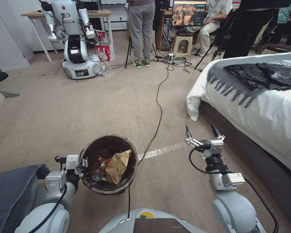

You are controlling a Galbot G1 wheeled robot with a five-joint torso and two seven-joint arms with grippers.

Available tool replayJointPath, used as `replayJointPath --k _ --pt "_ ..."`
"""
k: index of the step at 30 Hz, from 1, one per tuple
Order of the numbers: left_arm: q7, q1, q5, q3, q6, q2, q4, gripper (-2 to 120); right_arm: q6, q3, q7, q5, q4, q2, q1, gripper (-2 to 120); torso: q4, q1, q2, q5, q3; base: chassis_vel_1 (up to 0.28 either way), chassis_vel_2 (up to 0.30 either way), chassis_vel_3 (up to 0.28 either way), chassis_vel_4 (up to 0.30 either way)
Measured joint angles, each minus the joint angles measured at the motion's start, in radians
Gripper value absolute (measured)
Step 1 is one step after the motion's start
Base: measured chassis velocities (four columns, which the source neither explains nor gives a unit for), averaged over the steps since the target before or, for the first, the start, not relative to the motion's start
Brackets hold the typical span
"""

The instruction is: Pick up the trash bin, then pick up the garbage from the floor and place it into the trash bin.

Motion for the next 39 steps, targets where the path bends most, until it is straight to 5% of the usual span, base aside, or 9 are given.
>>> replayJointPath --k 21,31,39 --pt "-0.072 -0.005 -0.061 -0.01 0.014 -0.006 0.0 2 -0.003 0.0 0.001 0.002 -0.003 -0.001 0.005 100 0.0002 0.0 0.0 0.0 0.0 0.0 0.0 0.0 0.0" --pt "-0.29 -0.027 -0.221 -0.015 0.081 -0.005 0.0 2 -0.003 0.001 0.001 0.002 -0.003 -0.002 0.003 100 0.0001 0.0 0.0 -0.0001 0.0 0.0 0.0 0.0 0.0" --pt "-0.353 -0.038 -0.283 -0.014 0.094 -0.003 0.0 2 -0.002 -0.005 0.001 0.001 -0.001 -0.002 -0.003 100 0.0001 0.0 0.0 -0.0001 0.0 0.0 0.0 0.0 0.0"
